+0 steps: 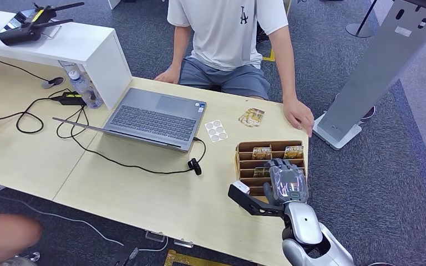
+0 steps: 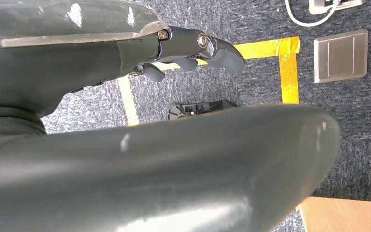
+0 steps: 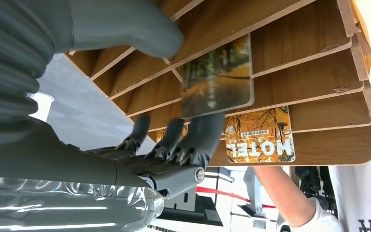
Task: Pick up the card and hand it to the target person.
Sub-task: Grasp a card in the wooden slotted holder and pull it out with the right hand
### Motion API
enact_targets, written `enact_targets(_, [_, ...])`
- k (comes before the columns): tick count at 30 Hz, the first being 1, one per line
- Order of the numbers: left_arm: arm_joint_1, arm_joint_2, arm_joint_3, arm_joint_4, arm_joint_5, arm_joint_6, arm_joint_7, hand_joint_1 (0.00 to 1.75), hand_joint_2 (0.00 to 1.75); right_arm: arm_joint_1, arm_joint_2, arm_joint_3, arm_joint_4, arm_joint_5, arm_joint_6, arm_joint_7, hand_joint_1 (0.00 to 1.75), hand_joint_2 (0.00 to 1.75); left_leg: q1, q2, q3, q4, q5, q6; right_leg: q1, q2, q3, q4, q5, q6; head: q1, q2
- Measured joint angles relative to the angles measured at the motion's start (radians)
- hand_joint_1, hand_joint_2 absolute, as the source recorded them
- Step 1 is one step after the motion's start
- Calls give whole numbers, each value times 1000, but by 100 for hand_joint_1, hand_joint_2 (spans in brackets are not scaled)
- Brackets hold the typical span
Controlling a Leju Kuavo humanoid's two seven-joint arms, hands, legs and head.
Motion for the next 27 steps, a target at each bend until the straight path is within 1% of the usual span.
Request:
enact_targets(4, [0, 0, 0, 0, 0, 0, 0, 0, 0, 0, 0, 0, 1, -6, 0, -2, 102, 175, 0, 0, 0, 0, 0, 0, 0, 0, 0, 0, 0, 0, 0, 0])
enact_targets(8, [0, 0, 0, 0, 0, 0, 0, 0, 0, -2, 0, 0, 2, -11, 0, -2, 125, 175, 0, 0, 0, 0, 0, 0, 0, 0, 0, 0, 0, 0, 0, 0])
enact_targets(22, [0, 0, 0, 0, -4, -9, -5, 0, 0, -6, 0, 0, 5, -15, 1, 1, 148, 175, 0, 0, 0, 0, 0, 0, 0, 0, 0, 0, 0, 0, 0, 0])
enact_targets(27, [0, 0, 0, 0, -17, -18, -15, 0, 0, -6, 0, -1, 3, -15, 2, 2, 148, 175, 0, 0, 0, 0, 0, 0, 0, 0, 0, 0, 0, 0, 0, 0])
